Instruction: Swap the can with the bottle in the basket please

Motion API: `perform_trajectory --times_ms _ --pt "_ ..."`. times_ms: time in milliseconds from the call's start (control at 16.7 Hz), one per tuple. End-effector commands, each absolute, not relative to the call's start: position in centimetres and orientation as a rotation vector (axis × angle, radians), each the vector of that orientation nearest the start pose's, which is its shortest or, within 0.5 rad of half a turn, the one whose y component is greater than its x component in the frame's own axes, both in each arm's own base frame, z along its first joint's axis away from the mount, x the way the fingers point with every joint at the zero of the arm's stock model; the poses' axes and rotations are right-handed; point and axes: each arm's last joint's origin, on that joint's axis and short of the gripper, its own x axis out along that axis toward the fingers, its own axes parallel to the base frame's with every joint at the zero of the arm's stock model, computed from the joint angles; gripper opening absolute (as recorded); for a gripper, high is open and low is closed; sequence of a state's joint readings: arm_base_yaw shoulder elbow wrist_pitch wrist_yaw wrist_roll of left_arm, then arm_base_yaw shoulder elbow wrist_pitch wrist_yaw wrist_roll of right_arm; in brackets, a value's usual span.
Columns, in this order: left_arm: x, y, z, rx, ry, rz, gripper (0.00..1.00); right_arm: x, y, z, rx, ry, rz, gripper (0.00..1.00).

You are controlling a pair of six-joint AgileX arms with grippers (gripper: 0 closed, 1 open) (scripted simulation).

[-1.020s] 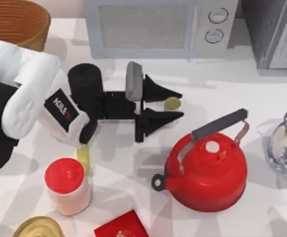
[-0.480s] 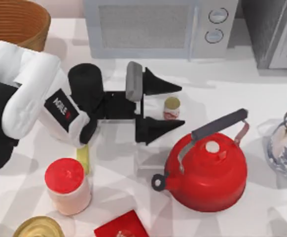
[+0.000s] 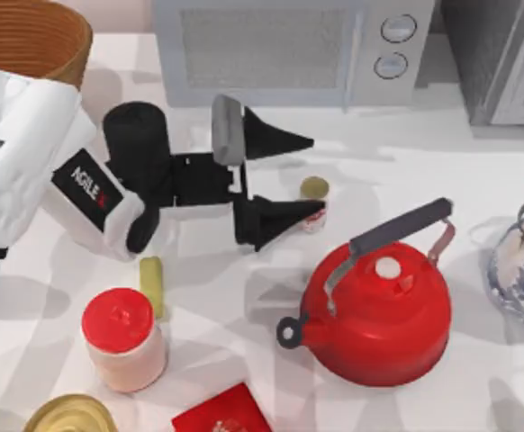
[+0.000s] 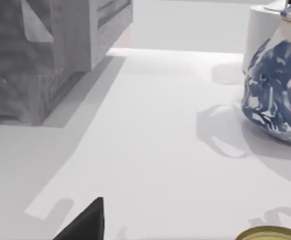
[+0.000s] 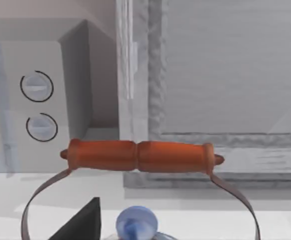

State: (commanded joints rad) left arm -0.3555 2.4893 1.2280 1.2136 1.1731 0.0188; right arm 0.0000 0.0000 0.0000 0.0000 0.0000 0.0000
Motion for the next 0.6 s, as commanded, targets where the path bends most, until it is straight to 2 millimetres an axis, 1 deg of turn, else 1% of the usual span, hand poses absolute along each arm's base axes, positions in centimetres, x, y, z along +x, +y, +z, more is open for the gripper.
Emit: perform_trajectory --times_ms 120,240,300,420,480,600 --pt "40.7 -16.0 6.5 -0.029 0.058 -1.417 1.0 10.6 -0.1 16.0 0.0 0.0 0.0 1.0" --pt "39.6 -13.9 9.7 -0.042 0.082 -1.316 1.0 10.6 -0.1 16.0 0.0 0.0 0.0 1.0" --pt "38.7 -12.8 11.6 -0.045 0.089 -1.262 1.0 10.6 -0.1 16.0 0.0 0.0 0.0 1.0" --pt "36.3 -10.5 15.7 -0.045 0.088 -1.148 1.0 10.6 -0.1 16.0 0.0 0.0 0.0 1.0" --pt "34.7 -9.4 17.7 -0.043 0.081 -1.089 1.0 10.6 -0.1 16.0 0.0 0.0 0.0 1.0" --pt "30.8 -7.4 21.2 -0.034 0.057 -0.969 1.0 10.6 -0.1 16.0 0.0 0.0 0.0 1.0"
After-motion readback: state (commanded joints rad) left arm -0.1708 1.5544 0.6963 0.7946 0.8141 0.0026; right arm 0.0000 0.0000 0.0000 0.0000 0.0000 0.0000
